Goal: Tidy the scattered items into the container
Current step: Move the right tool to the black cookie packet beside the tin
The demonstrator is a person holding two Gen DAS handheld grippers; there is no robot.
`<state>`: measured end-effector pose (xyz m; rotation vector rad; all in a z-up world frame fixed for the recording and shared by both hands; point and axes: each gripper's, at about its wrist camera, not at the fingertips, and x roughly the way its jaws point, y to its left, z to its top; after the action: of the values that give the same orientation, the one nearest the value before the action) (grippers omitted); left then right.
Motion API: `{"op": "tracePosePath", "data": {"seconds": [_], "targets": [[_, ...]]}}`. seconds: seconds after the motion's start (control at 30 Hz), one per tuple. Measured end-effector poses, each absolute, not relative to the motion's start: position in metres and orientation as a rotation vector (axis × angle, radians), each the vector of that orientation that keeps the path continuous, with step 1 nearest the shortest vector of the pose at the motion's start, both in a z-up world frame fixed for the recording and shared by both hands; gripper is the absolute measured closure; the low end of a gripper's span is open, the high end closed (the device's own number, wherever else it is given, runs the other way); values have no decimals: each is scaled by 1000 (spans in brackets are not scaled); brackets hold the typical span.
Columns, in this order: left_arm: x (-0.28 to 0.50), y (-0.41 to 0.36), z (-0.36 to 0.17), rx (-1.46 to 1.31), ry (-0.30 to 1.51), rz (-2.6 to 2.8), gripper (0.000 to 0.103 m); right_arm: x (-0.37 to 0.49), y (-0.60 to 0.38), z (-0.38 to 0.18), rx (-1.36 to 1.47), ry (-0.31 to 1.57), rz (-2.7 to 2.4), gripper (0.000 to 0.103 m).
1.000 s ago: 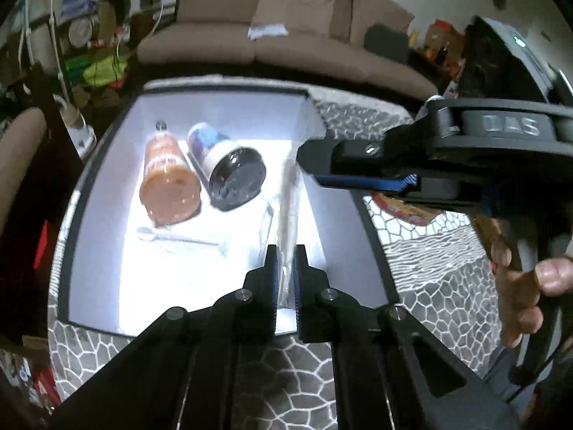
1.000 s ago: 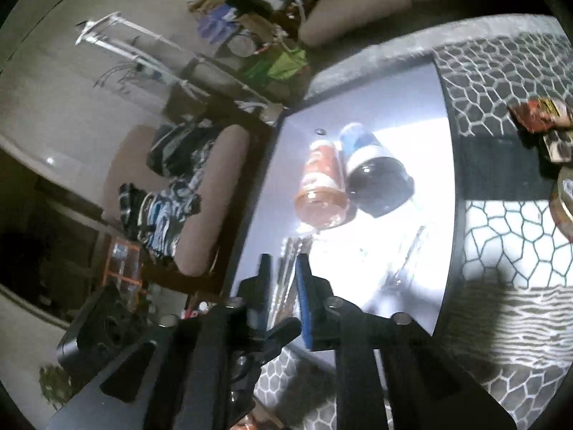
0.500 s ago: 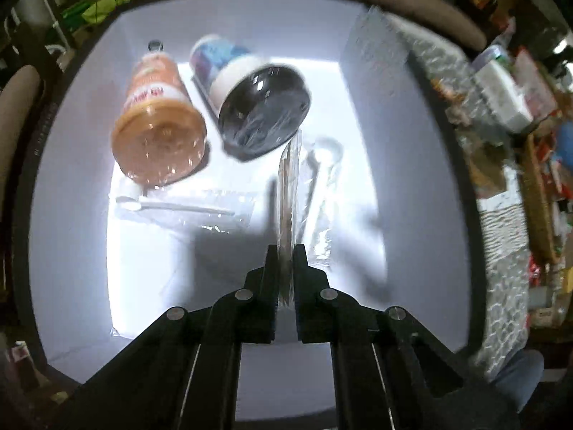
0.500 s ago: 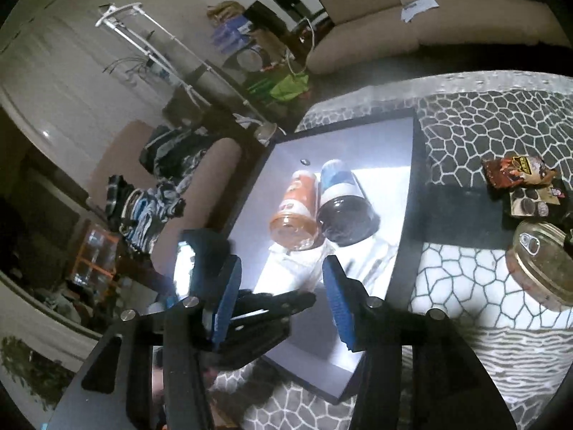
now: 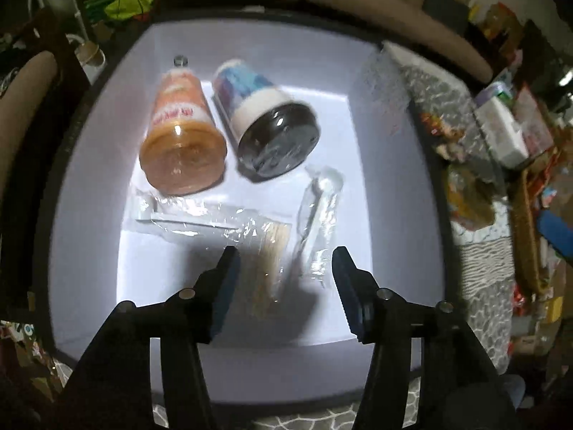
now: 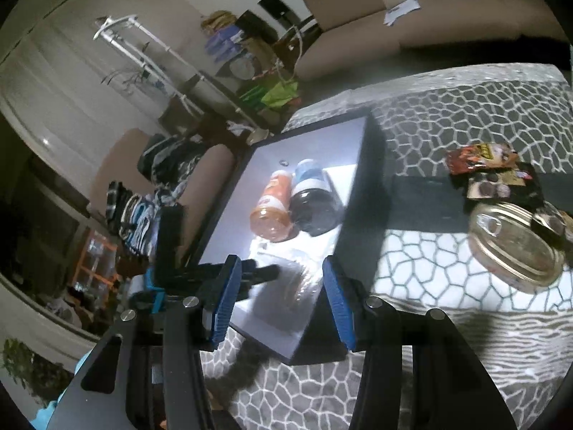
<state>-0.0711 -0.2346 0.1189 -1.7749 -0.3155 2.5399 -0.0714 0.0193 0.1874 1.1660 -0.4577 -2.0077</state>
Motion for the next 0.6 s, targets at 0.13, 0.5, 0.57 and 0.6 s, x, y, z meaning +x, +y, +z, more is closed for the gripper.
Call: {"op": "tracePosePath", "data": {"seconds": [0.13, 0.5, 0.57, 0.6], "targets": [[-54, -218, 147, -1625, -283, 2582, 30, -71, 45, 192, 1159, -466, -2070, 41], [-27, -125, 196, -1345, -297, 2446, 0, -62, 161, 191, 1129, -586, -2270, 0], [-26, -104, 196, -1325, -305, 2413, 0, -62, 183, 180, 1145, -644, -2288, 0], [-27, -94, 193, -1321, -314, 2393, 0, -62, 192, 174, 1154, -665, -2296, 0]]}}
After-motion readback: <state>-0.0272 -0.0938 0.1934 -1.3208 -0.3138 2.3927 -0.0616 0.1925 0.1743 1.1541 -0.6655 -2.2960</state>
